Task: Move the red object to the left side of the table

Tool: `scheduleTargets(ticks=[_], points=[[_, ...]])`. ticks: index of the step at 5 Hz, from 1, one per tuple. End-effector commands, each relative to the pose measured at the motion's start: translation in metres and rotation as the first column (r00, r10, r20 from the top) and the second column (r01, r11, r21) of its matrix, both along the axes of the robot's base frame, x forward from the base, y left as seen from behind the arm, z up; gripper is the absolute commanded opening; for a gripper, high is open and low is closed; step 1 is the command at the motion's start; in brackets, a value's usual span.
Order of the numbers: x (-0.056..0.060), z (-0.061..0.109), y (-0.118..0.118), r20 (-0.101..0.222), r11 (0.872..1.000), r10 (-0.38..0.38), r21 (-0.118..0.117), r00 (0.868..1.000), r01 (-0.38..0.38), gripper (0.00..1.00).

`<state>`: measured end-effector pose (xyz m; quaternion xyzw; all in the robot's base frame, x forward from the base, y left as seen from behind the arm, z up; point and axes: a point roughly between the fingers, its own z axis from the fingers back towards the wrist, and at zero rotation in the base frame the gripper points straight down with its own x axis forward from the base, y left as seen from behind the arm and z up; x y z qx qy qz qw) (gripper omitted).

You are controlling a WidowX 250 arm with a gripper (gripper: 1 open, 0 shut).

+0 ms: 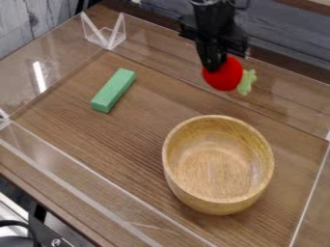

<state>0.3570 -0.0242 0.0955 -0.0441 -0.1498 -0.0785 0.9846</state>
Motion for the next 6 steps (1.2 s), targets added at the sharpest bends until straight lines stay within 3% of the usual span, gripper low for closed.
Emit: scheduleTargets(ticks=[1, 3, 4, 6], points=[[0.008, -0.002, -0.018, 0.036, 0.999, -0.042, 0.015, 0.998, 0.042, 0.0], [0.002, 0.032, 0.011, 0.095, 1.0, 0.015, 0.004, 0.995, -0.015, 0.0], [-0.013, 0.044, 0.035, 0.106, 0.998, 0.054, 0.01, 0.993, -0.056, 0.0], [-0.041, 0.042, 0.126, 0.101, 0.977, 0.199, 0.053, 0.975, -0.205, 0.0]])
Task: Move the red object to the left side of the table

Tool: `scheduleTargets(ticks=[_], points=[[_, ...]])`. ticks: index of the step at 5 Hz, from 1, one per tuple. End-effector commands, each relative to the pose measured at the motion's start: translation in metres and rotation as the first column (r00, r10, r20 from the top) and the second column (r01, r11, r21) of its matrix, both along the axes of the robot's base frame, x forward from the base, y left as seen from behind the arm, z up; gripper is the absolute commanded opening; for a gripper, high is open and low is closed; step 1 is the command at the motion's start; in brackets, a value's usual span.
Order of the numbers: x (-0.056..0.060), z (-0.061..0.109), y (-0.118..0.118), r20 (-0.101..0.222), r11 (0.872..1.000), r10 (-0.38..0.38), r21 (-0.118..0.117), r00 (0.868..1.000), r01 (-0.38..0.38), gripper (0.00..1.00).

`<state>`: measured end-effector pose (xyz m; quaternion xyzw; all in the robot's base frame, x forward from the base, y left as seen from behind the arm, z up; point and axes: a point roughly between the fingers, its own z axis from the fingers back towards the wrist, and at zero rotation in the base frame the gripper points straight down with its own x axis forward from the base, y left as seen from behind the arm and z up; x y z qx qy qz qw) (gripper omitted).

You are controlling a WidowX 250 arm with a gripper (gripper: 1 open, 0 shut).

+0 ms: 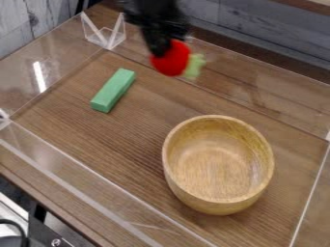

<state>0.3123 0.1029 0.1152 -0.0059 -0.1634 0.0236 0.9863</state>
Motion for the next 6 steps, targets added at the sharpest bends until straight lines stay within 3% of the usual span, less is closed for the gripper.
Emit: scheduleTargets(ticks=[1, 2, 3, 6], points=[[-0.014, 0.014, 0.044, 0.064, 0.998, 0.044, 0.045, 0.997, -0.047, 0.0], [-0.023, 0.003, 0.085, 0.059, 0.994, 0.085, 0.062, 0.995, -0.089, 0.0], [-0.03, -0.016, 0.11, 0.048, 0.992, 0.101, 0.071, 0.994, -0.104, 0.0], [-0.017, -0.051, 0.113, 0.011, 0.991, 0.109, 0.082, 0.994, -0.109, 0.0]])
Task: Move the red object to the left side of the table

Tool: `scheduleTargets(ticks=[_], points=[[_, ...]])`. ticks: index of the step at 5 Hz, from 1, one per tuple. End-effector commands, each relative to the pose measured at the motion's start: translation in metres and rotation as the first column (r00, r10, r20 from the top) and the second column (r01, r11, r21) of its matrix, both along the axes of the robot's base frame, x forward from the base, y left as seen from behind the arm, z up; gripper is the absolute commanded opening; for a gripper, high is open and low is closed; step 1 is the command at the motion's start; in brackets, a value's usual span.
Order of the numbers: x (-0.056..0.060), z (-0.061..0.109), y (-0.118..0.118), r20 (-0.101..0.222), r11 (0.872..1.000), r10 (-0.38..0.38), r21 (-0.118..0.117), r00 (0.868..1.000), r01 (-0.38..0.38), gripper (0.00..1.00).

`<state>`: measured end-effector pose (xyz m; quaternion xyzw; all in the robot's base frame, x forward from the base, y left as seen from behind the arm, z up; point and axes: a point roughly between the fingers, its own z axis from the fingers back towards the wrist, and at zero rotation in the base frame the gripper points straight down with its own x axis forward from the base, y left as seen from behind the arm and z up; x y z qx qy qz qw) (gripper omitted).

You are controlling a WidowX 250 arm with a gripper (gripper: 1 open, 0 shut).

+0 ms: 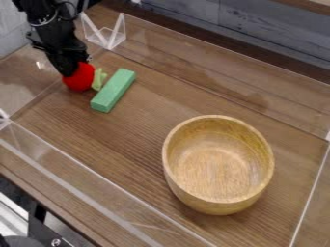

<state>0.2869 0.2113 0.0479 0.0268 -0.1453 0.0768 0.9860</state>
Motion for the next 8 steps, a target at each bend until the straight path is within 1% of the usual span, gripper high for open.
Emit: scheduleTargets(ticks=[1, 6, 8], points=[[0.011, 0.011, 0.002, 0.03, 0.999, -0.004, 0.037, 1.0, 0.003, 0.0], [0.021, -0.015, -0.003, -0.025, 0.999, 0.02, 0.036, 0.999, -0.019, 0.0], [0.024, -0.024, -0.004, -0.047, 0.999, 0.032, 0.03, 0.998, -0.031, 0.0]])
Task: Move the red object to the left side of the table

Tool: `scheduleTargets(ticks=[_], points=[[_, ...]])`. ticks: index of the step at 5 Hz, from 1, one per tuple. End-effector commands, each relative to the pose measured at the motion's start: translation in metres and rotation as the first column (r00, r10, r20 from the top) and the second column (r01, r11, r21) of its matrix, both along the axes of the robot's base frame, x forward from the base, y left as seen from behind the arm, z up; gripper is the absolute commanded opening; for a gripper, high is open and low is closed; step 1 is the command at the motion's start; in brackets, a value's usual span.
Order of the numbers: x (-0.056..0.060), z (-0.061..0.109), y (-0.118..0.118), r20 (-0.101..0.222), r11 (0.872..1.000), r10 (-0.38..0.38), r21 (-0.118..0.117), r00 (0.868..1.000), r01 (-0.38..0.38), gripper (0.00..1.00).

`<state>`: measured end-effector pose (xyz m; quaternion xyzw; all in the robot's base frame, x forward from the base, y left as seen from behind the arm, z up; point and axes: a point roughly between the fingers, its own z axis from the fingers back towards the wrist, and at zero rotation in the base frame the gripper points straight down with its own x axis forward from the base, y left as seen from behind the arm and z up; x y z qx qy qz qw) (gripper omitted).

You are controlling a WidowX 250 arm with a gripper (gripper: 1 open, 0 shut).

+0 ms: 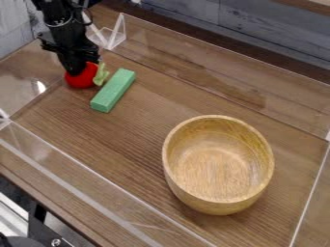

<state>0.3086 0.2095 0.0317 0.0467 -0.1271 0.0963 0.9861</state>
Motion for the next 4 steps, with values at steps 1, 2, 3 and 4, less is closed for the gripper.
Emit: scheduleTargets(ticks=[1, 2, 3, 4], points=[[0.003, -0.012, -0.003, -0.021, 1.0, -0.007, -0.005, 1.0, 0.007, 0.0], [0.004, -0.016, -0.003, -0.031, 1.0, -0.001, -0.009, 1.0, 0.001, 0.0], [0.004, -0.02, -0.003, -0.04, 1.0, 0.005, -0.013, 0.999, -0.005, 0.0], [0.006, -0.025, -0.004, -0.05, 1.0, 0.005, -0.011, 0.999, -0.006, 0.0]])
